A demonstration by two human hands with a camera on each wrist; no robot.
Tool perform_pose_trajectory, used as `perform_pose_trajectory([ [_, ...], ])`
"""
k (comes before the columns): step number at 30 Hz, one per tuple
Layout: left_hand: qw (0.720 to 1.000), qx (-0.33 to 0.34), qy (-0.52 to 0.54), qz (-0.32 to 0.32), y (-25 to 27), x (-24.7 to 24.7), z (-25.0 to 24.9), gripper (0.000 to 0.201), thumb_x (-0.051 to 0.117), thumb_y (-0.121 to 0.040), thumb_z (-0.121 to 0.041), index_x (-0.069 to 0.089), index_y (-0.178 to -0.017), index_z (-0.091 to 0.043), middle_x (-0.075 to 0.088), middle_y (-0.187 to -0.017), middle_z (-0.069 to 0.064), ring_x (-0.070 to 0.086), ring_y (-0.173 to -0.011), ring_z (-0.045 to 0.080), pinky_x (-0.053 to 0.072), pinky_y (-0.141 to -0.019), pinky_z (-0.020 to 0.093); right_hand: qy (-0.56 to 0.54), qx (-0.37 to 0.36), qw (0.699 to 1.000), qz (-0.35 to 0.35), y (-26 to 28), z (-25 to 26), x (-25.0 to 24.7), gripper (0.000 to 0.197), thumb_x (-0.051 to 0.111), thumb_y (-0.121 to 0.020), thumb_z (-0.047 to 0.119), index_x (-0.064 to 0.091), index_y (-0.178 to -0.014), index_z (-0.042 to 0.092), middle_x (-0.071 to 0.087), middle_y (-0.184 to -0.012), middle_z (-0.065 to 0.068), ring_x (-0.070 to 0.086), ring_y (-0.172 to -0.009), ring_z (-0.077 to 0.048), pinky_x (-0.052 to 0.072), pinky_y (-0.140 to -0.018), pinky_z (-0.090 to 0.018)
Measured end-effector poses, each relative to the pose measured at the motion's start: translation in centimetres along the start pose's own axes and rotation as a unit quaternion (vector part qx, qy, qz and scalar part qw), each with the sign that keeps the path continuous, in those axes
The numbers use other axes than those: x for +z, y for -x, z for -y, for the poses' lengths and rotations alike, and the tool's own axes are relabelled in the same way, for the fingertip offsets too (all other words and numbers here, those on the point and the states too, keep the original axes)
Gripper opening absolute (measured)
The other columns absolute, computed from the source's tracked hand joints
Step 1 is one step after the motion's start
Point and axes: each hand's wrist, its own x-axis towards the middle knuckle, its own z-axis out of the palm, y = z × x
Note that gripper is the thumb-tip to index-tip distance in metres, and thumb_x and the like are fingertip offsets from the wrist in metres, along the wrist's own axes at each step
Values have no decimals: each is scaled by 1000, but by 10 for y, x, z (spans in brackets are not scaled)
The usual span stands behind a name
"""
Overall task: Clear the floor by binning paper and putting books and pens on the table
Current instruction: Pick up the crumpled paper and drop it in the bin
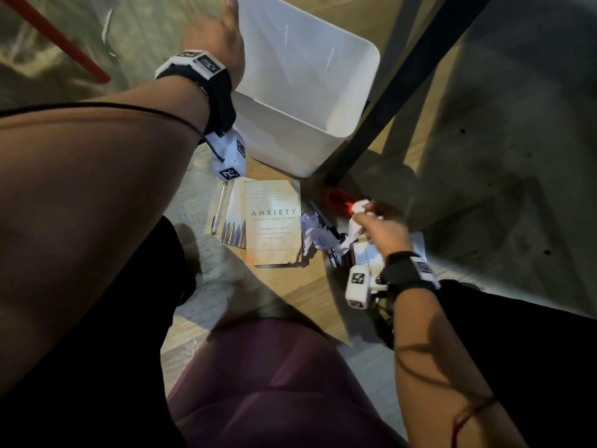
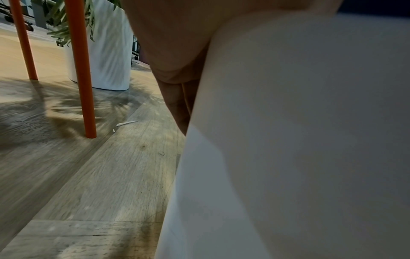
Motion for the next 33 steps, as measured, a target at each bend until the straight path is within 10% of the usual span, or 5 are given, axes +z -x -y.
perform_pose_trajectory([
  [4,1000,16,-1,6,0,-4,0,54,23,-103,-22,13,-155,-12,53,-116,30,56,-99,47,41,-71,50,-5,-205,974,99,27,105,-71,24,74,-92,21,75,-73,37,71,-66,5,64,-55,-4,50,-58,-29],
  [12,996,61,-31,51,-3,-12,-2,56,25,-106,-14,4,-157,-16,52,-117,34,54,-102,49,43,-80,51,-39,-569,771,-285,48,250,-30,26,68,-91,25,70,-85,-1,73,-85,-10,70,-78,-18,55,-75,-37],
  [19,999,3,54,5,3,-11,-1,52,20,-106,-34,50,-135,-3,61,-117,28,58,-107,44,45,-90,49,18,-477,848,-233,22,200,-19,23,69,-93,31,70,-90,8,67,-96,-8,57,-83,-7,47,-77,-18],
  [22,999,16,20,30,0,-9,-2,50,18,-107,-29,28,-151,-9,58,-117,29,57,-103,46,43,-79,48,-94,-366,884,-274,22,140,-32,29,62,-99,32,62,-78,13,61,-72,-5,61,-72,-22,51,-70,-47],
  [33,977,-174,-62,111,28,-18,-22,42,12,-106,2,6,-144,20,14,-152,37,14,-141,44,-8,-109,45,172,-40,982,71,-2,-61,86,54,62,-90,38,56,-138,13,60,-137,-16,61,-124,-36,51,-101,-40],
])
